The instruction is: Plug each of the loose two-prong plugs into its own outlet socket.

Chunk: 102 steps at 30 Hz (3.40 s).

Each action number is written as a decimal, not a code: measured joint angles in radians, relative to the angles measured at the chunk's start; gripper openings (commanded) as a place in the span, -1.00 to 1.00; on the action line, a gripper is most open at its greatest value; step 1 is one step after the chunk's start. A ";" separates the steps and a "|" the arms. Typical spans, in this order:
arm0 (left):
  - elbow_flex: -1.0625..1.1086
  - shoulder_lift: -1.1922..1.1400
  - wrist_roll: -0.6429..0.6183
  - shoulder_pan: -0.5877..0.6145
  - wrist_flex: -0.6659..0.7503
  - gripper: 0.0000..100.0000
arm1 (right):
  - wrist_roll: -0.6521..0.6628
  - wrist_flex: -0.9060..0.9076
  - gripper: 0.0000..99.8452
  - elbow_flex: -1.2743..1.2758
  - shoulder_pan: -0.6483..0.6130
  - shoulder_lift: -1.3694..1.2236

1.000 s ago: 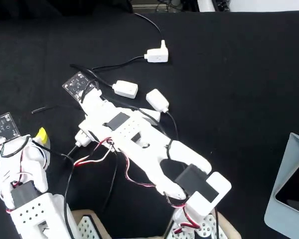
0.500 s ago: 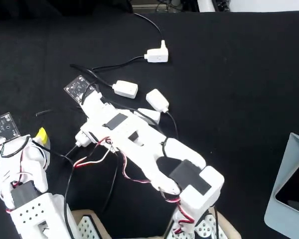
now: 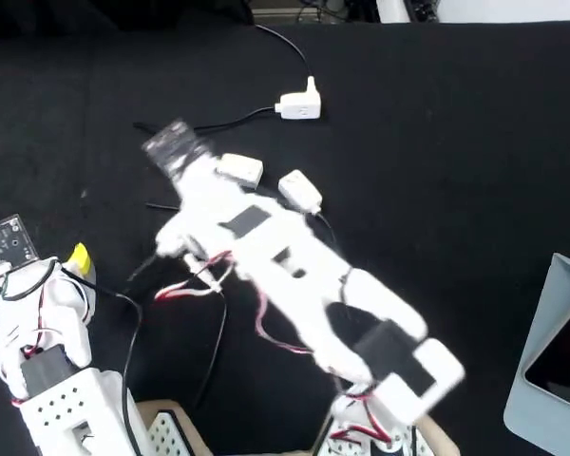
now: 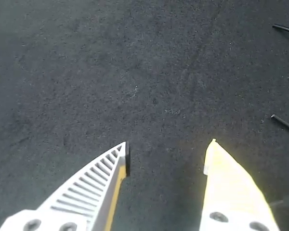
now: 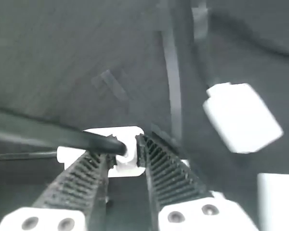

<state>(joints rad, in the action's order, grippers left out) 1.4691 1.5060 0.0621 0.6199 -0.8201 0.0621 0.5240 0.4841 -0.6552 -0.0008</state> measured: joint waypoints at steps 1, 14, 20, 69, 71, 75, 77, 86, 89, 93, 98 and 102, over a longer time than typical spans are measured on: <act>0.000 0.000 0.000 0.000 0.000 -0.48 | 0.000 0.000 -0.98 0.009 0.029 0.029; 0.000 0.000 0.000 0.000 0.000 -0.48 | 0.000 -0.114 -0.98 0.026 0.384 0.161; 0.011 0.000 0.000 0.000 0.000 -0.48 | -0.058 -0.281 -0.98 0.025 0.535 0.060; 0.011 0.000 0.000 0.000 0.000 -0.48 | -0.083 0.647 -0.84 -0.144 0.169 0.163; 0.011 0.000 0.000 0.000 0.000 -0.48 | -0.060 0.618 -0.84 -0.138 0.132 0.155; 0.011 0.000 0.000 0.000 0.000 -0.48 | -0.043 0.594 -0.84 -0.138 0.084 0.052; 0.011 0.000 0.000 0.000 0.000 -0.48 | -0.041 0.591 -0.84 -0.144 0.055 -0.002; 0.011 0.000 0.000 0.000 0.000 -0.48 | -0.035 0.526 -0.84 -0.155 0.005 -0.075; 0.011 0.000 0.000 0.000 0.000 -0.48 | 0.003 0.493 -0.84 -0.155 0.048 -0.114; 0.011 0.000 0.000 0.000 0.000 -0.48 | 0.048 0.470 -0.84 -0.176 0.075 -0.190; 0.011 0.000 0.000 0.000 0.000 -0.48 | 0.054 0.466 -0.84 -0.261 0.098 -0.290; 0.011 0.000 0.000 0.000 0.000 -0.48 | 0.055 0.468 -0.85 -0.341 0.117 -0.371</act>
<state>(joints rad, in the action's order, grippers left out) 1.4799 1.5060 0.0621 0.6199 -0.8201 0.1174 0.9920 0.1435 -0.5386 -0.3721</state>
